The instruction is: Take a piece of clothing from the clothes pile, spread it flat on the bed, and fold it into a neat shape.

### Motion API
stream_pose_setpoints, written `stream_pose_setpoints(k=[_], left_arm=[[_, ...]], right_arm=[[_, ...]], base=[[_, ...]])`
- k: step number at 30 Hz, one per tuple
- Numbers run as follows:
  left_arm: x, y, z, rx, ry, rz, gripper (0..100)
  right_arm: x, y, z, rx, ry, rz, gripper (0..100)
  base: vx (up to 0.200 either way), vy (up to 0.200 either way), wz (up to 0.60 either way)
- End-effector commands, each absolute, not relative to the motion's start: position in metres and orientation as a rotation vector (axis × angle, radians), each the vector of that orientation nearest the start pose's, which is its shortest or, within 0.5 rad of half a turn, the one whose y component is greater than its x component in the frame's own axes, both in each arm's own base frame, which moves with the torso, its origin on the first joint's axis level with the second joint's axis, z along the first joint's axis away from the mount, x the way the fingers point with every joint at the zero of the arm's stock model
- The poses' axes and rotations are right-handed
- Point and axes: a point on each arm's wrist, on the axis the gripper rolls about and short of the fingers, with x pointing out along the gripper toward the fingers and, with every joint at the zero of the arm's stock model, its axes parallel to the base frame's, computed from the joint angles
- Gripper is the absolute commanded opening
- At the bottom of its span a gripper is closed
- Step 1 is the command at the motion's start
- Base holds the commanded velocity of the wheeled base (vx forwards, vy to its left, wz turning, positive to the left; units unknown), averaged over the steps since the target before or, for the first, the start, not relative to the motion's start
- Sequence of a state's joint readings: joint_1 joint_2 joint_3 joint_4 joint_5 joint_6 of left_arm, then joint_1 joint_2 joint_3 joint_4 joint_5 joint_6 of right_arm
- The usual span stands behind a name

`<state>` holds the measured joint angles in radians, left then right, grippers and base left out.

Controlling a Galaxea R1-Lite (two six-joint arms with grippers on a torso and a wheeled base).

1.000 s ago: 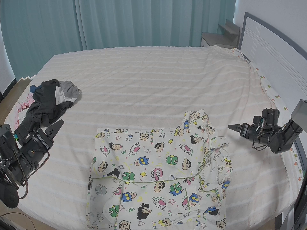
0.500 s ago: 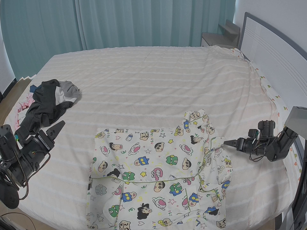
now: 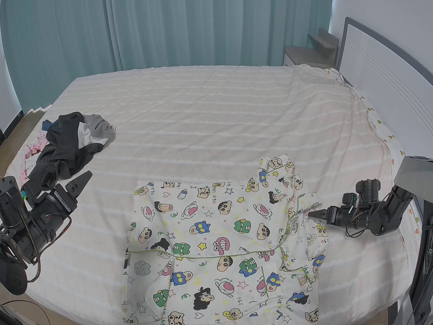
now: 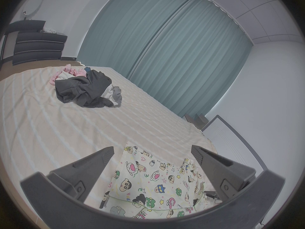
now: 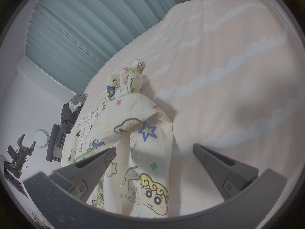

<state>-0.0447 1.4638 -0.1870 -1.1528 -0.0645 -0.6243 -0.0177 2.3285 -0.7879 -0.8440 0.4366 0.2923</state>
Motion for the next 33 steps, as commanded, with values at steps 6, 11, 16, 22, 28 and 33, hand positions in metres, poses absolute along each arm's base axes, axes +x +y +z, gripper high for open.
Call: stream_pose_setpoints(k=[6, 11, 16, 22, 28, 33], left_arm=[[0.193, -0.01, 0.14, -0.626, 0.156, -0.066, 100], [0.193, -0.01, 0.14, -0.626, 0.156, -0.066, 100], [0.193, -0.01, 0.14, -0.626, 0.156, -0.066, 100], [0.193, -0.01, 0.14, -0.624, 0.156, -0.066, 100], [0.193, -0.01, 0.141, -0.624, 0.153, -0.067, 100], [0.192, -0.01, 0.14, -0.626, 0.154, -0.066, 100]], right_arm=[[0.349, 0.004, -0.025, 0.453, 0.761, 0.336, 100], [0.348, 0.005, -0.027, 0.456, 0.749, 0.341, 0], [0.347, 0.003, -0.024, 0.458, 0.737, 0.337, 0], [0.345, -0.001, -0.018, 0.464, 0.723, 0.326, 0], [0.345, -0.009, -0.011, 0.465, 0.698, 0.31, 0], [0.348, -0.022, -0.001, 0.458, 0.651, 0.278, 0]], base=[[0.0, 0.0, 0.0], [0.0, 0.0, 0.0], [0.0, 0.0, 0.0], [0.0, 0.0, 0.0], [0.0, 0.0, 0.0], [0.0, 0.0, 0.0]])
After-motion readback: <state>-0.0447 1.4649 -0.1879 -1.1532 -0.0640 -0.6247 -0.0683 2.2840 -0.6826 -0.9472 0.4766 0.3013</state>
